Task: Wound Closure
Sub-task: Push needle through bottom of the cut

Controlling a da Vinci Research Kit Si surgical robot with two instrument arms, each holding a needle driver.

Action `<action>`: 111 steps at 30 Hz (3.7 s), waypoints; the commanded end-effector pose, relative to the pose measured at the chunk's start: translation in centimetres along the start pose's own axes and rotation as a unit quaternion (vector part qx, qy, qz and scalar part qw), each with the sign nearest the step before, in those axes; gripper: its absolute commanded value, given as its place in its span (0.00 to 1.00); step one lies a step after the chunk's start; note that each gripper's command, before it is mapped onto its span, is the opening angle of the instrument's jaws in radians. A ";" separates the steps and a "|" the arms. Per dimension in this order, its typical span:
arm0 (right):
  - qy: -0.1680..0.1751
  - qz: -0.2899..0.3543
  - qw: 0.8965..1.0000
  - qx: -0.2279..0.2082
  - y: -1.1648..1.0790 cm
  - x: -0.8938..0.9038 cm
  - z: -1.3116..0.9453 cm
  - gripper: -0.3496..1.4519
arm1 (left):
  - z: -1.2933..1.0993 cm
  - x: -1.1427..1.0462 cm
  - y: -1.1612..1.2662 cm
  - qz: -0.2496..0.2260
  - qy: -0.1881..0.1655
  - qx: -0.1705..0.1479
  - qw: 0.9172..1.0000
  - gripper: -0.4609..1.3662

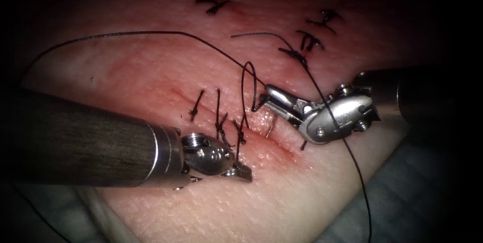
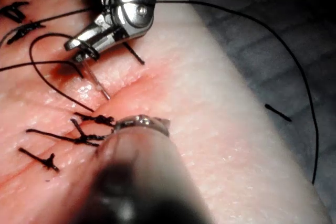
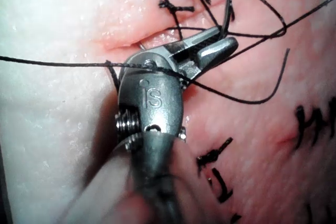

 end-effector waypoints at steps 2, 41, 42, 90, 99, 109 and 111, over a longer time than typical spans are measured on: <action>-0.001 0.029 1.000 -0.001 0.03 -0.05 0.00 0.00 | 0.03 -0.02 0.00 0.001 0.000 -0.004 1.000 0.11; -0.014 0.265 0.964 -0.034 0.49 -0.42 0.15 0.00 | 0.33 -0.42 -0.02 0.008 0.000 -0.020 1.000 0.09; -0.011 0.271 0.962 -0.031 0.48 -0.42 0.15 0.00 | 0.32 -0.42 -0.03 0.008 0.000 -0.020 1.000 0.09; -0.049 0.856 0.510 -0.073 -0.07 -0.21 0.35 0.00 | 0.30 -0.47 -0.11 0.009 -0.001 -0.023 1.000 0.06; -0.087 0.883 0.458 -0.065 -0.35 0.05 0.33 0.00 | 0.30 -0.47 -0.13 0.009 0.000 -0.024 1.000 0.06; -0.101 0.905 0.410 -0.051 -0.65 0.35 0.28 0.00 | 0.28 -0.45 -0.16 0.009 0.000 -0.025 1.000 0.10; -0.102 0.908 0.403 -0.048 -0.73 0.40 0.27 0.00 | 0.28 -0.45 -0.17 0.010 0.000 -0.026 1.000 0.11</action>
